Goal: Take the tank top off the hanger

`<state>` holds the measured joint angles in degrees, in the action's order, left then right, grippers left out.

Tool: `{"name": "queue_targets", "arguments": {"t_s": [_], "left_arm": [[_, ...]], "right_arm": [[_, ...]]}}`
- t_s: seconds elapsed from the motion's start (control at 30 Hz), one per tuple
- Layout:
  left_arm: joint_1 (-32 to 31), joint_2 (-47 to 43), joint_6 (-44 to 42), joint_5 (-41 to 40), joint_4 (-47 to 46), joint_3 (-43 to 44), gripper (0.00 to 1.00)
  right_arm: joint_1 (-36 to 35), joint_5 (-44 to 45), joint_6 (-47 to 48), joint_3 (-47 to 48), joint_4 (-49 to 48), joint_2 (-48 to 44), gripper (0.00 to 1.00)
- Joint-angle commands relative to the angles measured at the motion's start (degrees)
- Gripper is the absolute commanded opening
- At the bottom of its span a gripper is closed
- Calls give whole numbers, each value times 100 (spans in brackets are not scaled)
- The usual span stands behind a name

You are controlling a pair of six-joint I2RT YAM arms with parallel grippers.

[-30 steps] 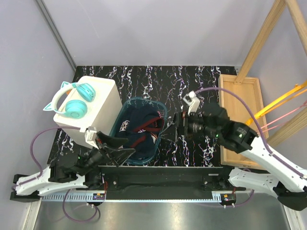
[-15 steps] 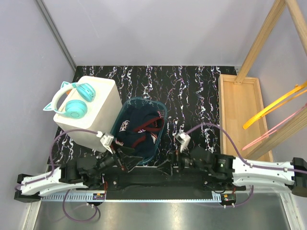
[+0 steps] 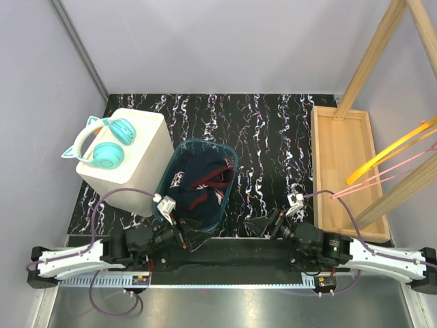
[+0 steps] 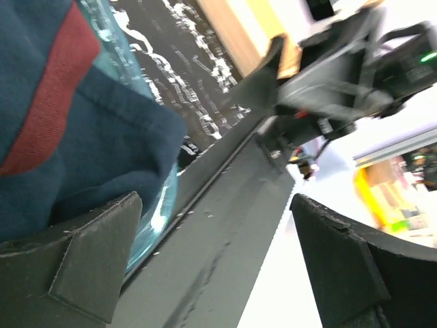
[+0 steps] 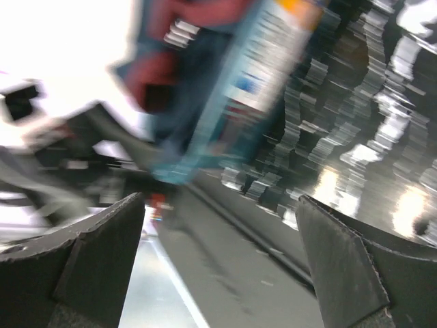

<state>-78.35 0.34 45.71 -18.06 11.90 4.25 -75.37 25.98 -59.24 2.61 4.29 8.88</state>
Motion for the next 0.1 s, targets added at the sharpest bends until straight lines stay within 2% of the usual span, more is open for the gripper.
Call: {"name": "queue_targets", "arguments": {"t_s": [0.0, 0.07], "left_arm": [[-5, -939, 472, 241, -1380, -775, 99], [-5, -930, 640, 399, -1925, -1204, 99]], "right_arm": [[-30, 400, -395, -234, -85, 439, 100], [-30, 93, -291, -261, -366, 282, 99]]}}
